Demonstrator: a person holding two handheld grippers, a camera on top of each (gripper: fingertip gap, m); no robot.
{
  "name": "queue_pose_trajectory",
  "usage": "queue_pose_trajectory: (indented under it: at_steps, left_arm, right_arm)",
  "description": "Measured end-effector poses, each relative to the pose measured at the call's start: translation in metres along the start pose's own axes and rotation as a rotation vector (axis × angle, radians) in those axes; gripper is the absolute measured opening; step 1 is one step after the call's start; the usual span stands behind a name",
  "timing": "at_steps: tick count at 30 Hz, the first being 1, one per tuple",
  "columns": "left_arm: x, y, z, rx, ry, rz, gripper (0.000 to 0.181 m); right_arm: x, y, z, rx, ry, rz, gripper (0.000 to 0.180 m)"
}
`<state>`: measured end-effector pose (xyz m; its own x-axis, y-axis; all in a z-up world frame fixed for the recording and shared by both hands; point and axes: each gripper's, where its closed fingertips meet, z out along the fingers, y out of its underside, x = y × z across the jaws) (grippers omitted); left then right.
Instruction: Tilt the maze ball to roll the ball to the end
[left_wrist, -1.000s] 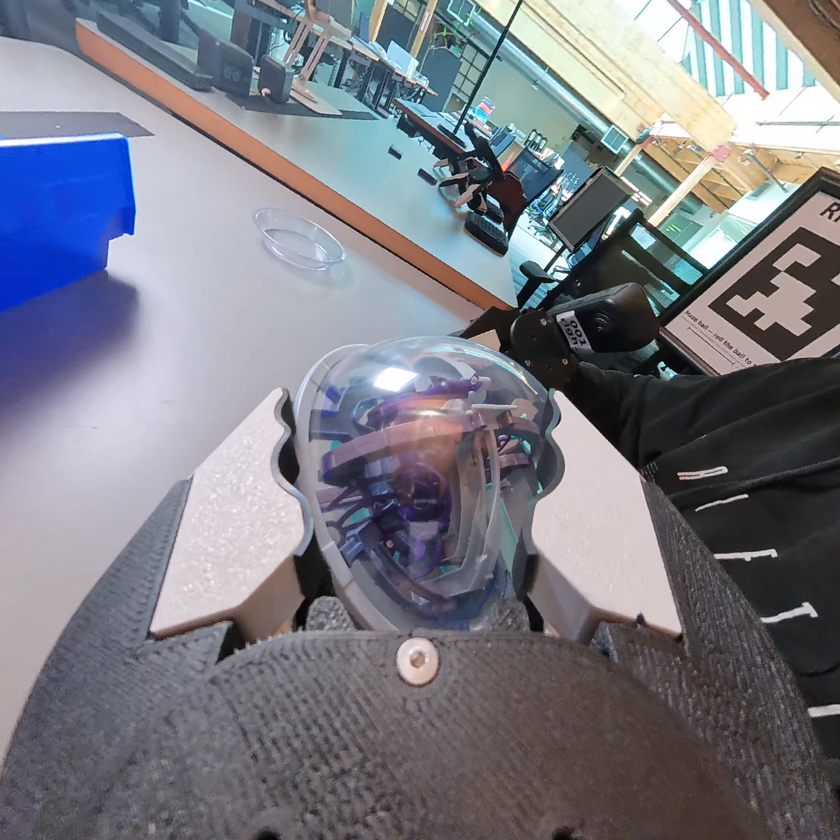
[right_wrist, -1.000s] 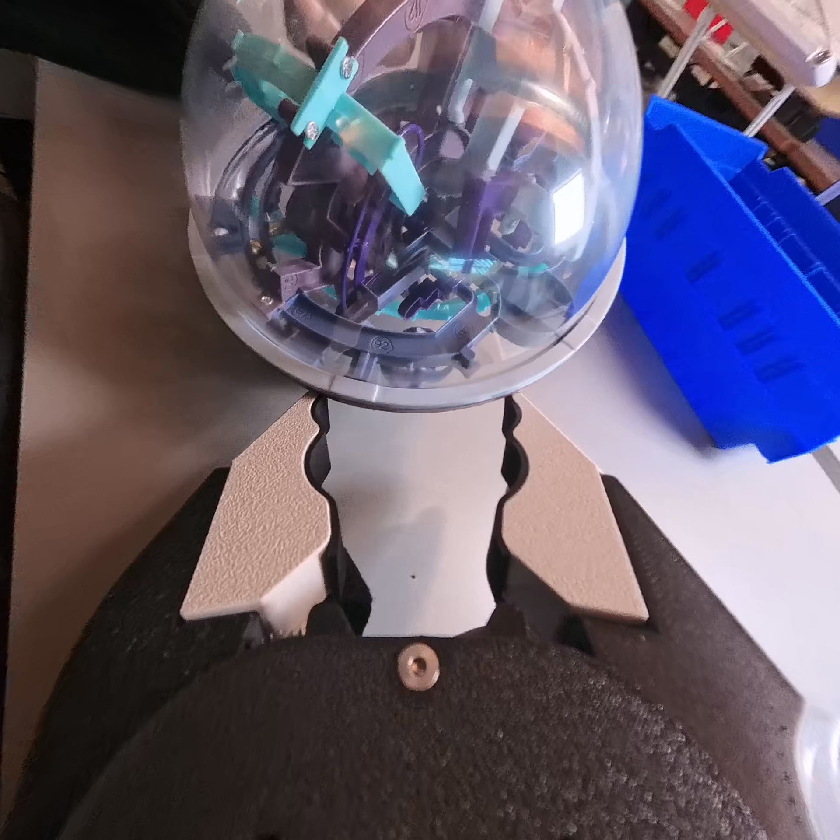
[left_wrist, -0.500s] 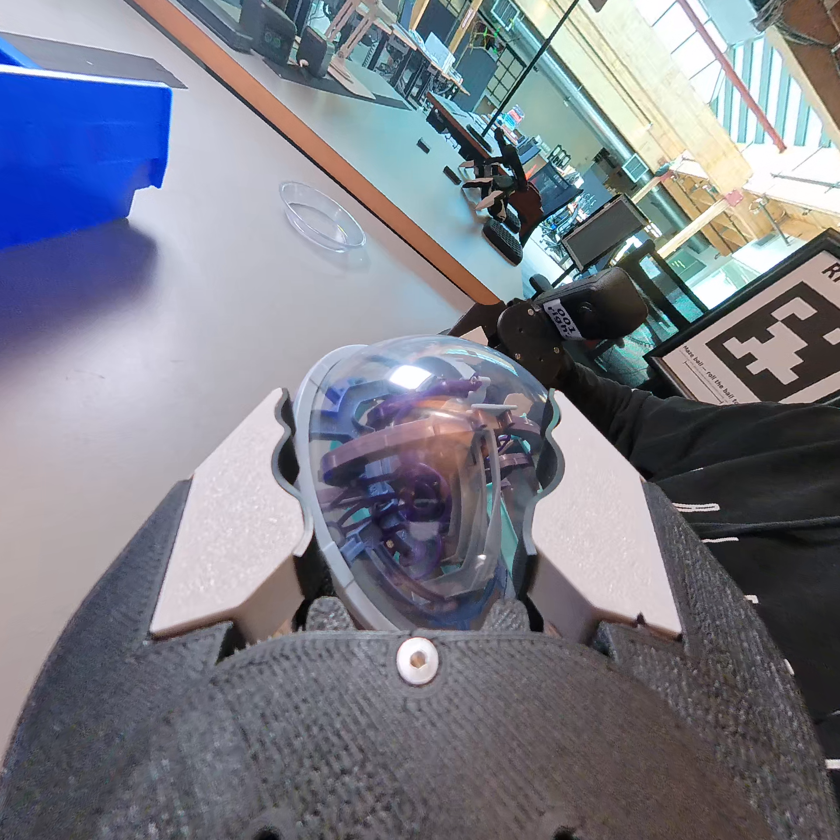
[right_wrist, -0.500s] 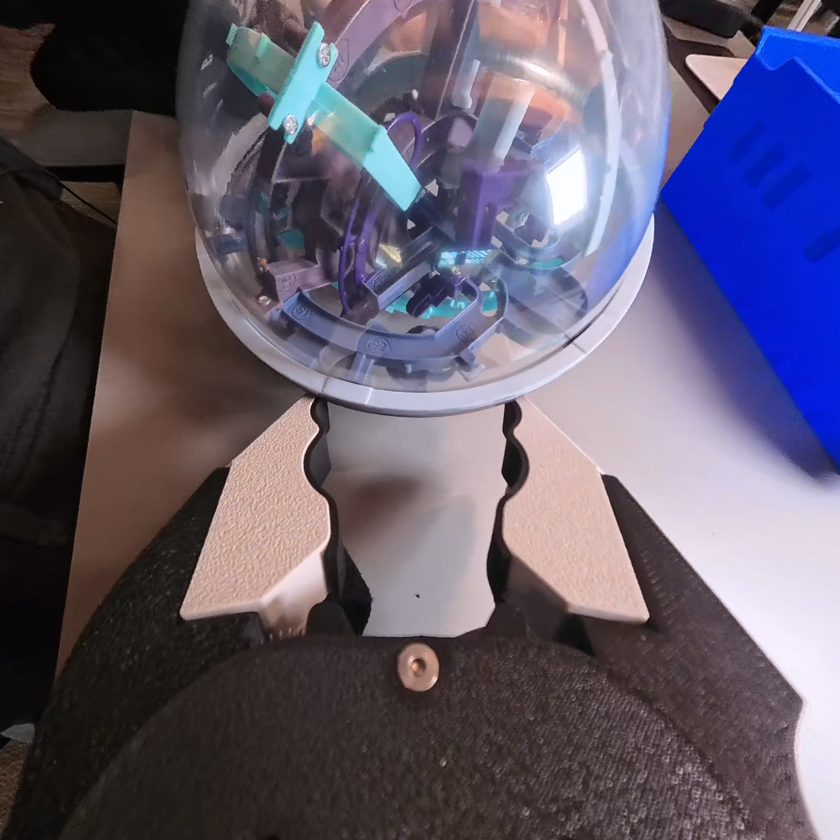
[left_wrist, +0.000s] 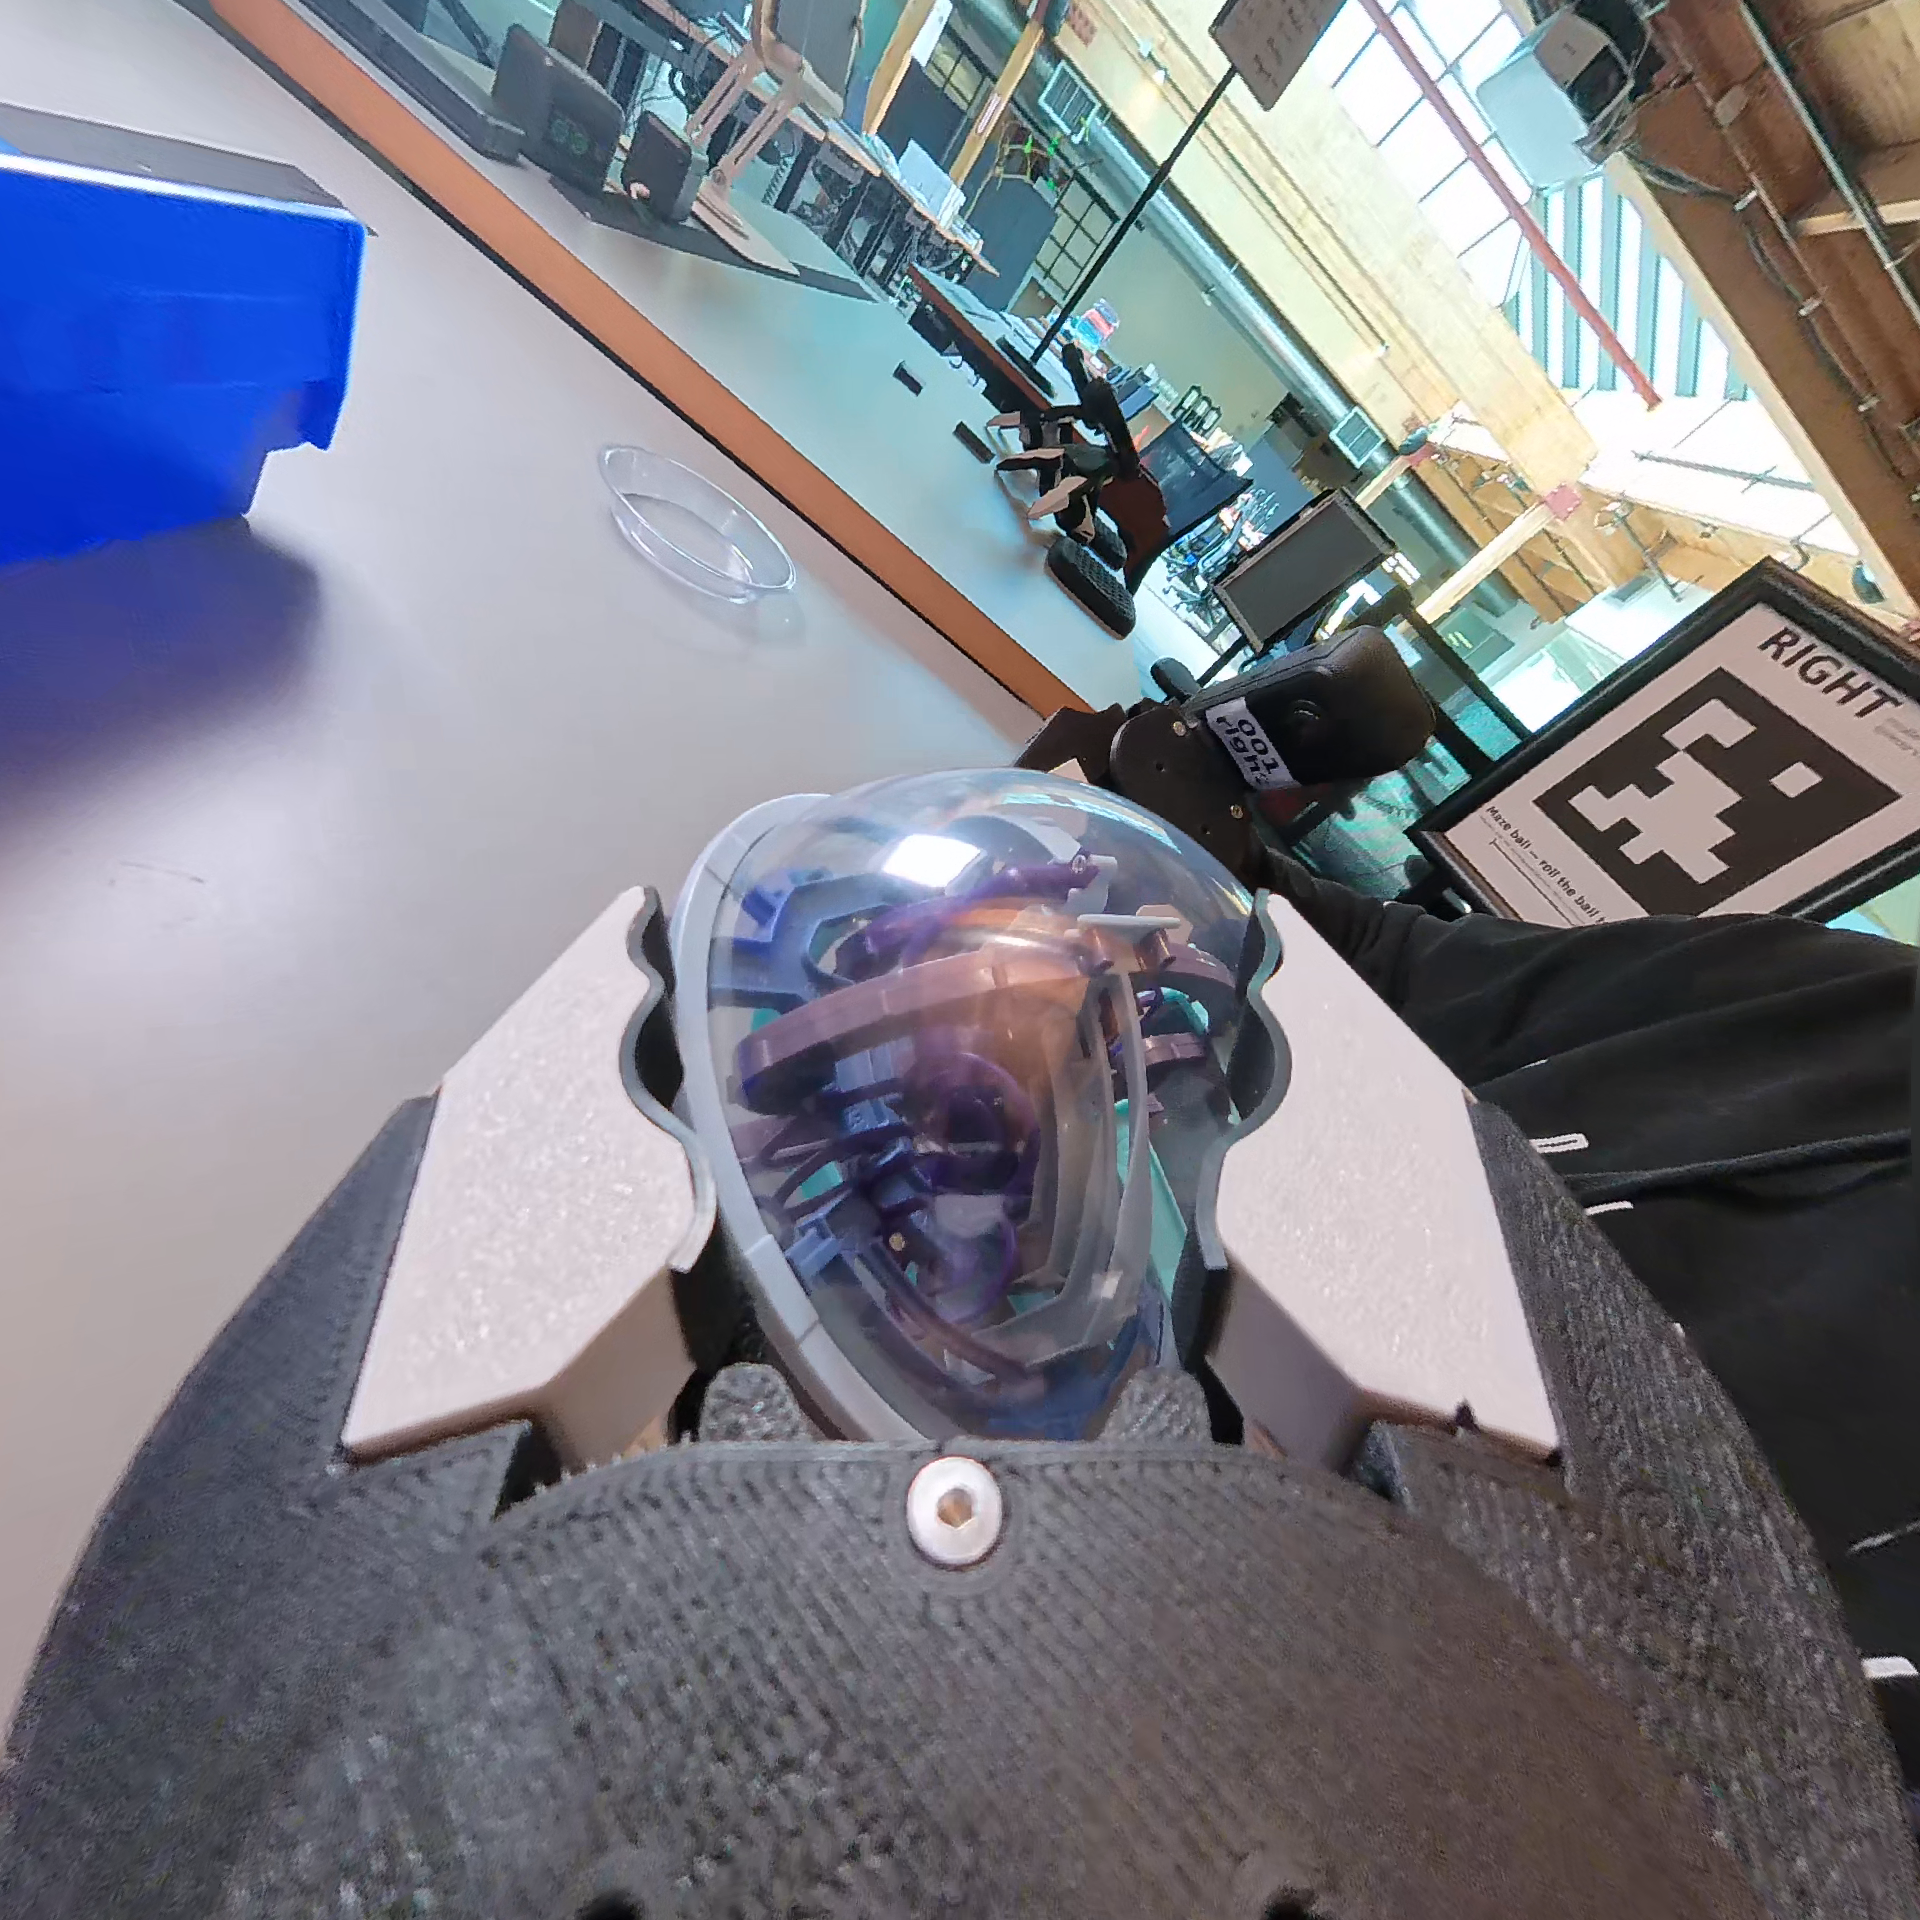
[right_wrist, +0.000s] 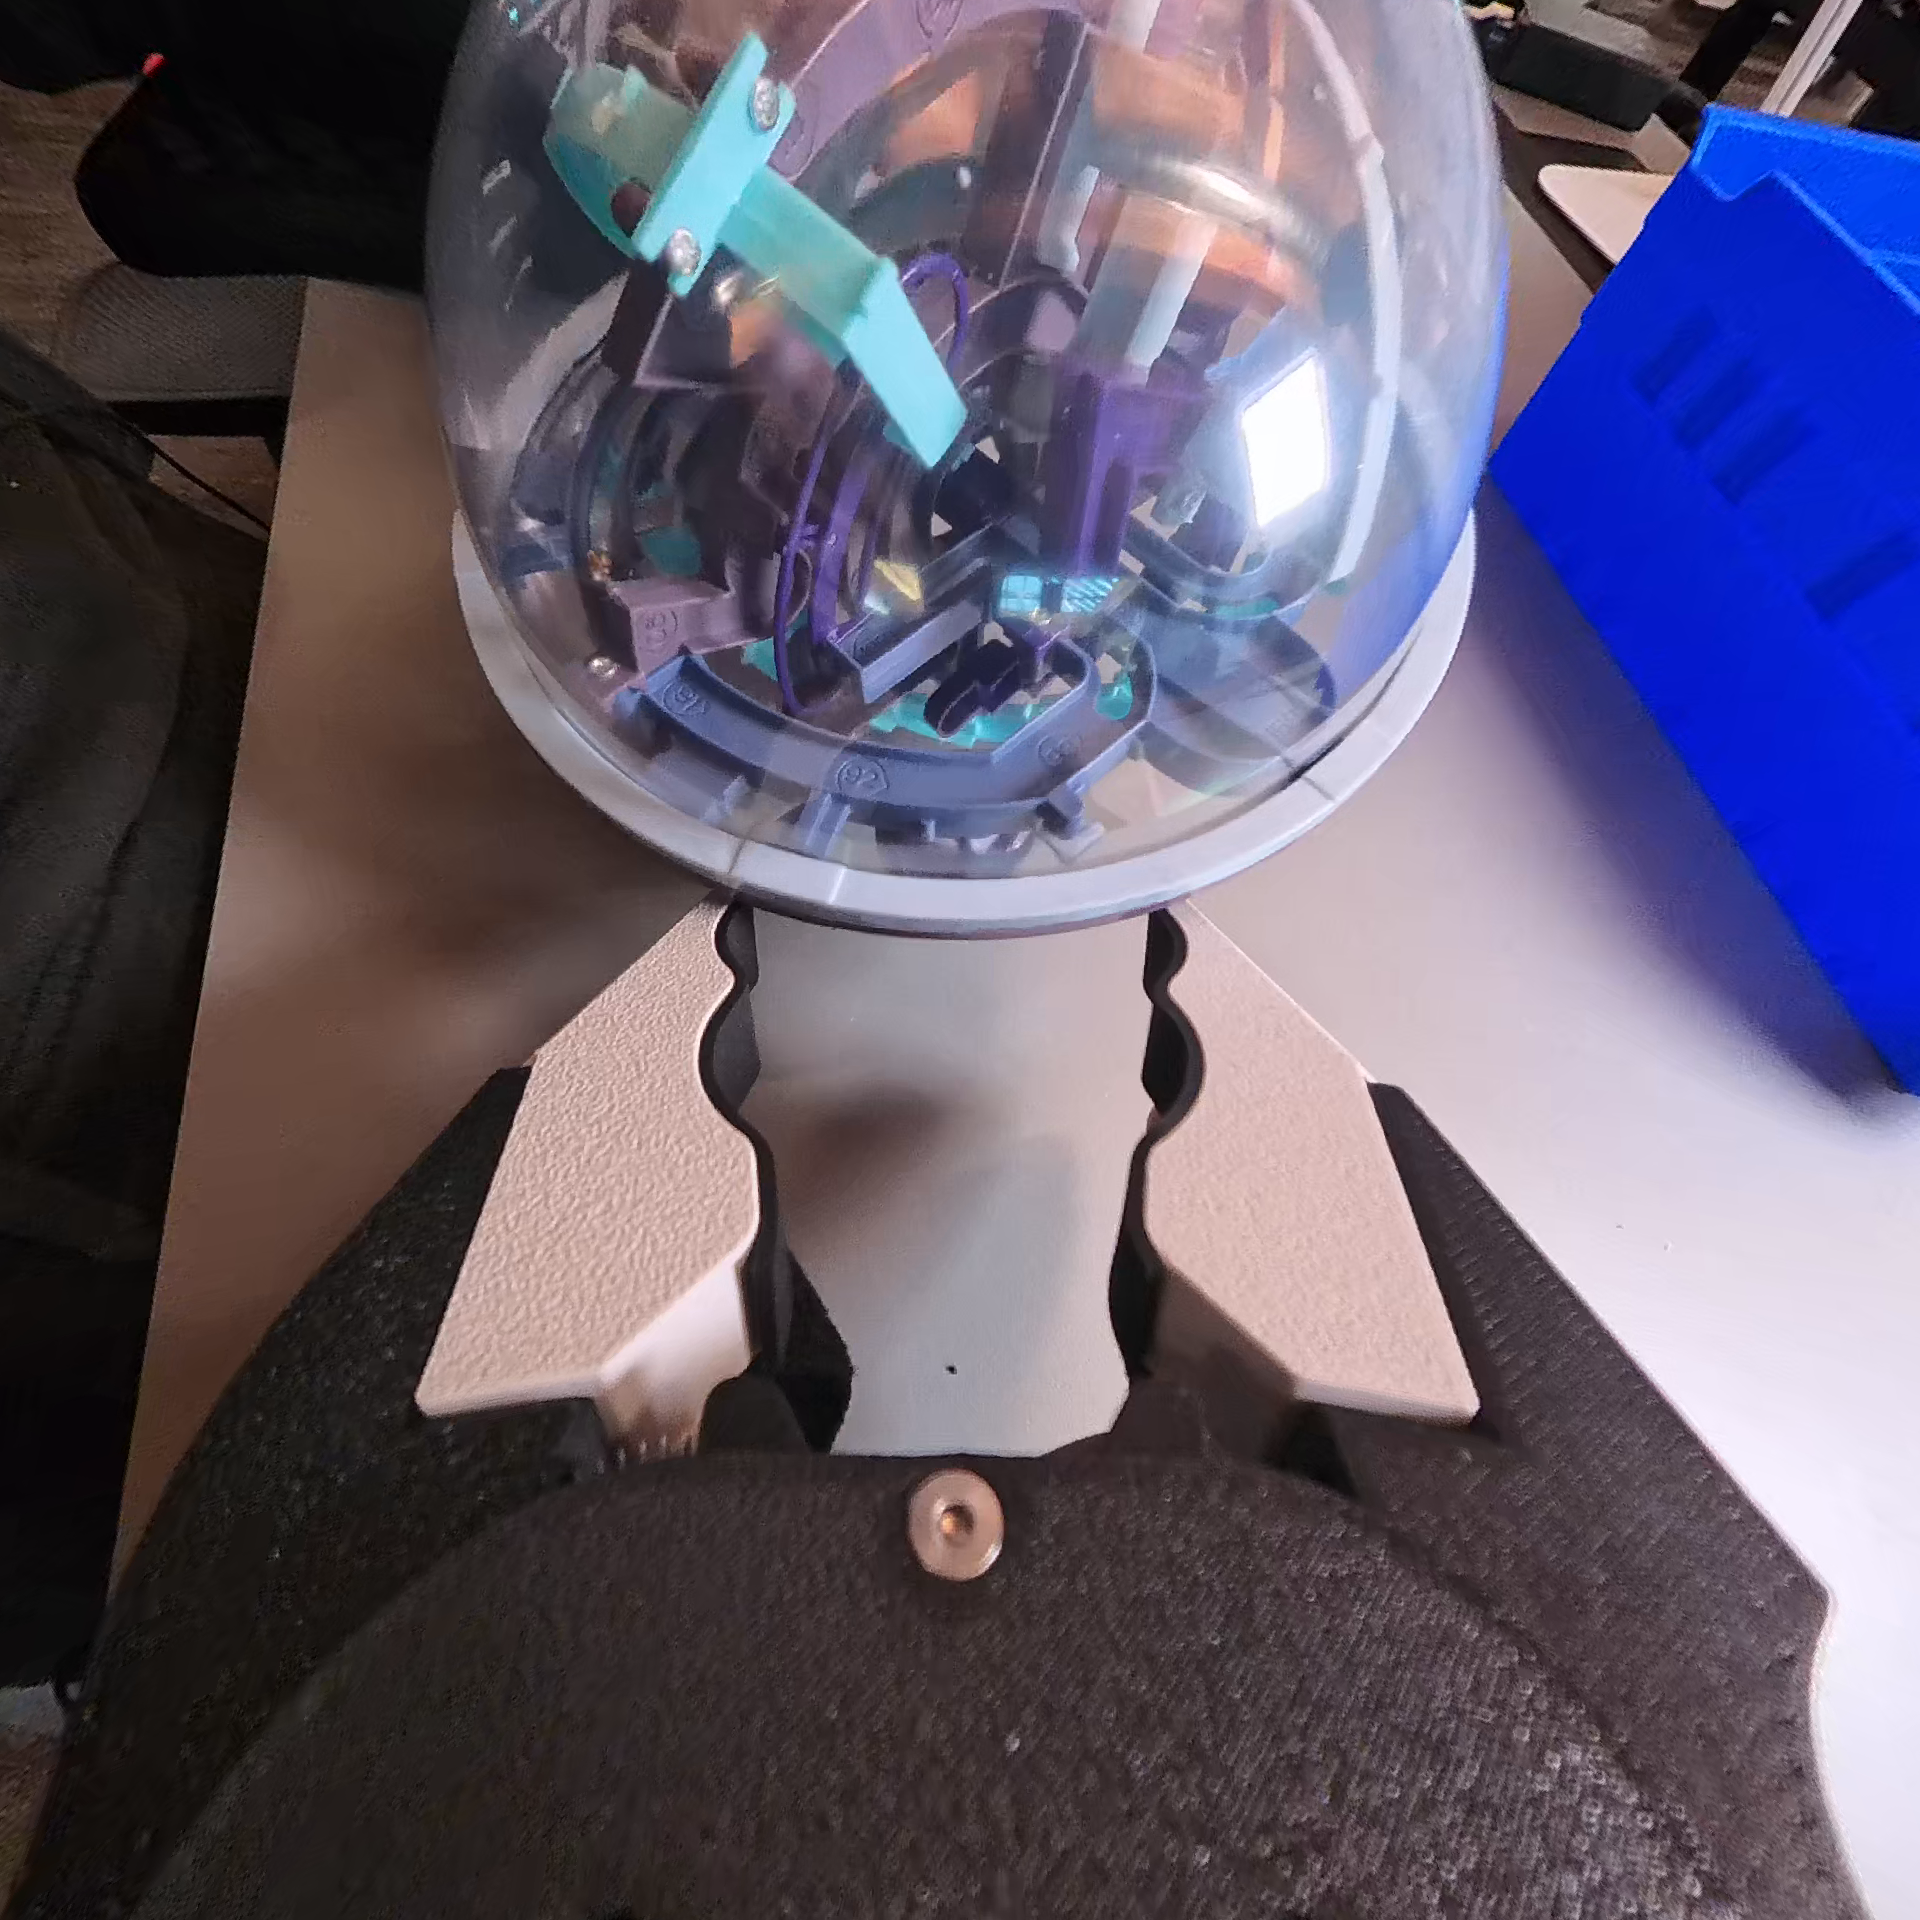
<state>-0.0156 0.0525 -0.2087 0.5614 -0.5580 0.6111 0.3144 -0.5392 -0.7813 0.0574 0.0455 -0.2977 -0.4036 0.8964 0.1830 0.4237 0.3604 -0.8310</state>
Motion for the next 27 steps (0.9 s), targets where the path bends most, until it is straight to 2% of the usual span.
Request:
queue_pose_trajectory:
  at_steps: [27]
  left_arm:
    - [-0.014,-0.004,0.006,-0.052,-0.052,-0.123,0.108]
  right_arm:
    - [0.003,0.007,0.005,-0.035,-0.038,0.074,0.076]
